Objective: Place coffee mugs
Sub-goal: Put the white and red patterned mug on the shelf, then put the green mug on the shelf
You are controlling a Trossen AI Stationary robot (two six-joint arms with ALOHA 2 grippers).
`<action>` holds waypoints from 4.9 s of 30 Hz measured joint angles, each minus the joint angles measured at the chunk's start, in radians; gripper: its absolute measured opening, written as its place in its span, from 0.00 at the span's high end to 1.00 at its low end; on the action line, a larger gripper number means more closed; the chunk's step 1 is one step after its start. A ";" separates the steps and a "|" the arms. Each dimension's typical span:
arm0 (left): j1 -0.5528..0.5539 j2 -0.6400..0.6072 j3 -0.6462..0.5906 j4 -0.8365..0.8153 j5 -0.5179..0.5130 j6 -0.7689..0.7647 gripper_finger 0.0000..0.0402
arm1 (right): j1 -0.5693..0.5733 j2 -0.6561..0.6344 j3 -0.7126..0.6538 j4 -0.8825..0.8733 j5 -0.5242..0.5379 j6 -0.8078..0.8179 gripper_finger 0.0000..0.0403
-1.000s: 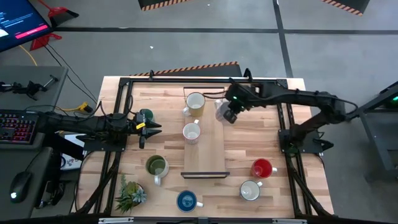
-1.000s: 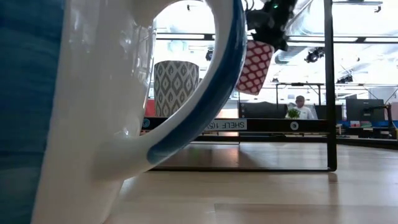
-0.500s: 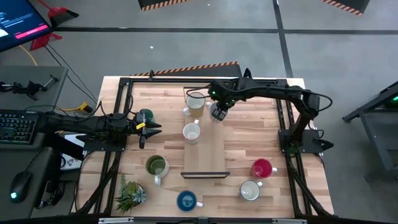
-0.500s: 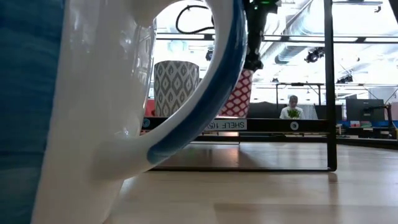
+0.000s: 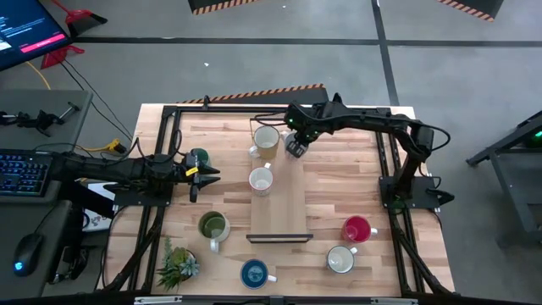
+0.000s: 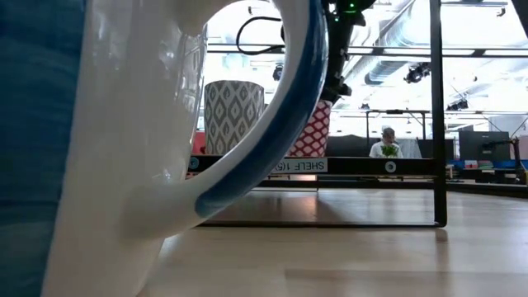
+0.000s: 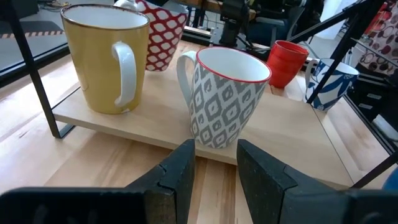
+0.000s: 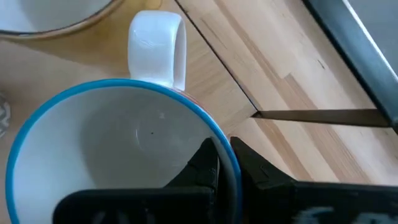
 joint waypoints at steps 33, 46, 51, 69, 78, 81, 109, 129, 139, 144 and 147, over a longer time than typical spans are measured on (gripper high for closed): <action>0.000 0.000 0.000 -0.001 0.008 -0.026 0.73 | -0.003 0.047 -0.002 0.067 0.012 -0.006 0.94; 0.000 0.000 0.000 -0.010 0.008 -0.026 0.73 | -0.016 0.043 -0.001 0.075 0.020 -0.026 0.81; 0.000 0.000 0.000 -0.028 0.008 -0.027 0.73 | -0.021 0.036 0.021 0.053 0.016 -0.045 0.79; 0.000 0.000 0.000 -0.029 0.008 -0.027 0.73 | 0.032 0.035 0.322 -0.324 0.058 -0.094 0.79; 0.000 0.000 0.000 -0.028 0.008 -0.027 0.73 | 0.179 -0.123 0.231 -0.472 0.126 -0.039 0.79; 0.000 0.000 0.000 -0.026 0.008 -0.027 0.73 | 0.222 -0.250 0.072 -0.425 0.124 0.008 0.79; 0.000 0.000 0.000 0.078 0.008 -0.053 0.73 | 0.485 -1.175 -1.172 0.724 0.029 -0.013 0.79; 0.000 0.000 0.000 0.120 0.006 -0.011 0.73 | 0.485 -1.226 -1.519 1.496 -0.129 -0.196 0.79; 0.000 -0.008 0.128 -0.016 -0.019 0.094 0.73 | 0.485 -1.226 -1.530 1.522 -0.121 -0.178 0.79; 0.000 0.015 0.356 -0.357 -0.144 0.014 0.75 | 0.485 -1.226 -1.530 1.510 -0.113 -0.172 0.79; 0.000 0.032 0.484 -0.513 -0.199 0.020 0.77 | 0.485 -1.226 -1.529 1.510 -0.084 -0.170 0.79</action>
